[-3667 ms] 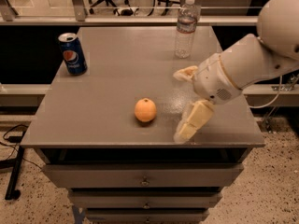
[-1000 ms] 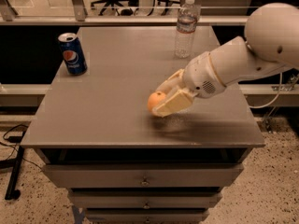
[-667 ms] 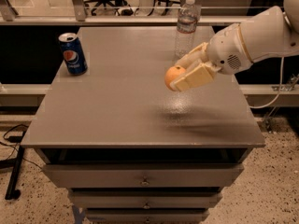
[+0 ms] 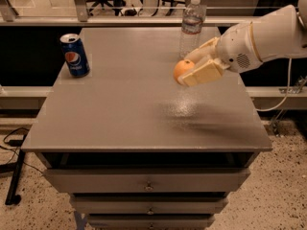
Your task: Move orange near water bottle
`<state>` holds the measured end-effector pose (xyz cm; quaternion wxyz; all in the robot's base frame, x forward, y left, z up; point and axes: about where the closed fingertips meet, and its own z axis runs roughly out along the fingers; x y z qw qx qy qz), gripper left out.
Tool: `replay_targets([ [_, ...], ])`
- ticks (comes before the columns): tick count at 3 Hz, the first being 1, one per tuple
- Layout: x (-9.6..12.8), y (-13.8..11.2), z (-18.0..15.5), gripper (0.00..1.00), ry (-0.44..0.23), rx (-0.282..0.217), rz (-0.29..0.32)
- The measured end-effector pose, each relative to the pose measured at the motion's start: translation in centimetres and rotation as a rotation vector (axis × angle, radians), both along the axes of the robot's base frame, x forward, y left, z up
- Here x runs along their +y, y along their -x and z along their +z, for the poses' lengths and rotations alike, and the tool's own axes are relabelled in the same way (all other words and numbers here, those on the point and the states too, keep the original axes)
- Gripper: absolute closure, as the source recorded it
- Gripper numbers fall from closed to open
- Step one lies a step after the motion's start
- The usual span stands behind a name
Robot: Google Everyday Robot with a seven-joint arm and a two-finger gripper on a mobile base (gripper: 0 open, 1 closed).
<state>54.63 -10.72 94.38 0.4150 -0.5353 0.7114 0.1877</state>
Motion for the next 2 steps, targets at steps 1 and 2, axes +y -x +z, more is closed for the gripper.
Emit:
replay_targets([
  [1, -2.7, -4.1, 2.3, 1.00, -0.030, -0.140, -0.059],
  [2, -4.1, -6.7, 3.9, 1.00, -0.054, -0.216, -0.081],
])
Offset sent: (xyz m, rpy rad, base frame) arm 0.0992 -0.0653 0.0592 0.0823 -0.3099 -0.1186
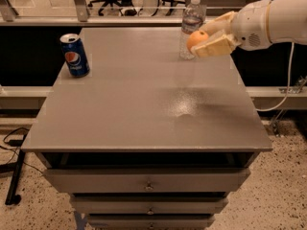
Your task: Move orange near water bottle
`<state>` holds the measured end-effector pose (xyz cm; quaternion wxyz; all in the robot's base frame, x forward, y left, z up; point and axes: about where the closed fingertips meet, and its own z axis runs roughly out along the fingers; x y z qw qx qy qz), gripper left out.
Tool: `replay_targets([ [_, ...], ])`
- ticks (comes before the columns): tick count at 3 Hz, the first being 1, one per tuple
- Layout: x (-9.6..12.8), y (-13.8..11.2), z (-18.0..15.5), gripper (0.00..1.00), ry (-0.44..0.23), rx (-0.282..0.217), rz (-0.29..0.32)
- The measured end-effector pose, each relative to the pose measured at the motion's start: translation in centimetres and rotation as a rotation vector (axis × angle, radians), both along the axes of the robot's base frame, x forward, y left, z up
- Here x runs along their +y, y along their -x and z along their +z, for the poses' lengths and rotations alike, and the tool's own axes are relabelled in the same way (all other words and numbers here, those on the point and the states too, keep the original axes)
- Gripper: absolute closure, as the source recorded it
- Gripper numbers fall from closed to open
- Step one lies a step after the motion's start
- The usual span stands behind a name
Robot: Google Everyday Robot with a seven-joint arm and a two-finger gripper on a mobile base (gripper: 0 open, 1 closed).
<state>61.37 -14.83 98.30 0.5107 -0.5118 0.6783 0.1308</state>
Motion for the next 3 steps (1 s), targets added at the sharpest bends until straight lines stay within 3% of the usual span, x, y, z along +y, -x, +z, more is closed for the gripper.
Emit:
replay_targets([
  [1, -2.3, -3.9, -0.6, 1.00, -0.074, -0.055, -0.031],
  [3, -4.7, -8.3, -3.3, 1.00, -0.120, -0.063, -0.070],
])
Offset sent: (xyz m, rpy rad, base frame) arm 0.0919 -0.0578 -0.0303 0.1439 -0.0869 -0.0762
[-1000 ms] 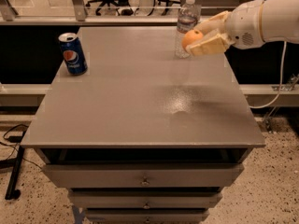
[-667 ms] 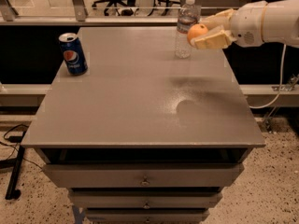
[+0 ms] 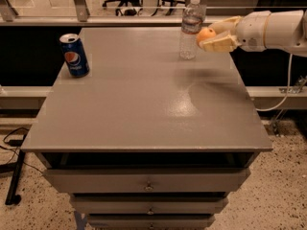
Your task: Move orange near water bottle
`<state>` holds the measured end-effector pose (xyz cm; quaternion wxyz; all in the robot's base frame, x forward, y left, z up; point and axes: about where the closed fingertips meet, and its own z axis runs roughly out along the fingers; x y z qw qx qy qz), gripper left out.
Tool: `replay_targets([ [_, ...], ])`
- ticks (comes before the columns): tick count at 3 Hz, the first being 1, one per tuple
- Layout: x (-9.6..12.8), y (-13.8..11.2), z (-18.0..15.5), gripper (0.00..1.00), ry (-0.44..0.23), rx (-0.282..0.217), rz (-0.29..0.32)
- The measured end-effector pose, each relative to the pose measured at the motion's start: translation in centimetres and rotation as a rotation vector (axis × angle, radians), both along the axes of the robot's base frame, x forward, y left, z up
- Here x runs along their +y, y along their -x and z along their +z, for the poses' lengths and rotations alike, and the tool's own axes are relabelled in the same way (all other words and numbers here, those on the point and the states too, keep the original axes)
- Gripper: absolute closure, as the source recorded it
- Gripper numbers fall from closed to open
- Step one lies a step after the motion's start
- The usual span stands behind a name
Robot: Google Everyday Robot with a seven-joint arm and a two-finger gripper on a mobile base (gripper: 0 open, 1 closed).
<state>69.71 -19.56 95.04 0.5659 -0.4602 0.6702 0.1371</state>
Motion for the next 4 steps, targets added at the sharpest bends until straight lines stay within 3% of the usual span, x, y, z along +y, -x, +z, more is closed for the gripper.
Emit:
replay_targets([
  [2, -2.5, -3.2, -4.3, 1.00, -0.015, 0.053, -0.062],
  [4, -1.8, -4.9, -7.0, 0.97, -0.037, 0.101, -0.057],
])
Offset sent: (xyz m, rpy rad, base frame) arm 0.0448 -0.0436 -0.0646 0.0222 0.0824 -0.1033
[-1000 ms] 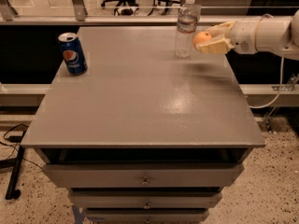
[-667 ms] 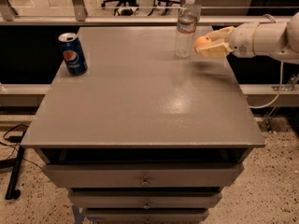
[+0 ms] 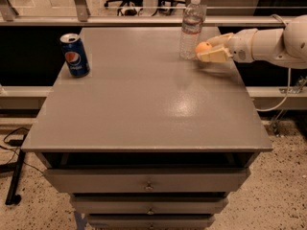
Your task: Move orange near water bottle
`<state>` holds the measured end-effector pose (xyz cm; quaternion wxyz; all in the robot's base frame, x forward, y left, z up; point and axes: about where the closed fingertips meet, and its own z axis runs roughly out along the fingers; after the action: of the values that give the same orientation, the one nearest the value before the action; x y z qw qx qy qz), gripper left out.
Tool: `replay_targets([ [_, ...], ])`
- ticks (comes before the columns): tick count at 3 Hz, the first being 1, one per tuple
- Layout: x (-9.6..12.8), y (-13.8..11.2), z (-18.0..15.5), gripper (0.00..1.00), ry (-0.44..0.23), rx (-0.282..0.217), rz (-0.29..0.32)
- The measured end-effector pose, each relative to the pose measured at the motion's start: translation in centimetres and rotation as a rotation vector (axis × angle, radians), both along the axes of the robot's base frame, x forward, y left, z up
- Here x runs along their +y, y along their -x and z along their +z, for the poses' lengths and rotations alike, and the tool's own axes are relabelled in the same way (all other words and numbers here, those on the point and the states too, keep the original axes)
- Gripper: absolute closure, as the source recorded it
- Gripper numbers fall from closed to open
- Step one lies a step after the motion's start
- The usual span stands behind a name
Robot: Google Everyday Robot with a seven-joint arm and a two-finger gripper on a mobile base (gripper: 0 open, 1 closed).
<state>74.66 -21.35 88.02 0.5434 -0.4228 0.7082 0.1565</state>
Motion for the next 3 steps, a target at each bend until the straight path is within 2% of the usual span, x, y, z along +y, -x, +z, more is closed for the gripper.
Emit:
replay_targets([
  [2, 0.02, -0.44, -1.23, 0.51, -0.002, 0.031, -0.012],
  [3, -0.18, -0.54, -1.49, 0.20, -0.006, 0.035, -0.021],
])
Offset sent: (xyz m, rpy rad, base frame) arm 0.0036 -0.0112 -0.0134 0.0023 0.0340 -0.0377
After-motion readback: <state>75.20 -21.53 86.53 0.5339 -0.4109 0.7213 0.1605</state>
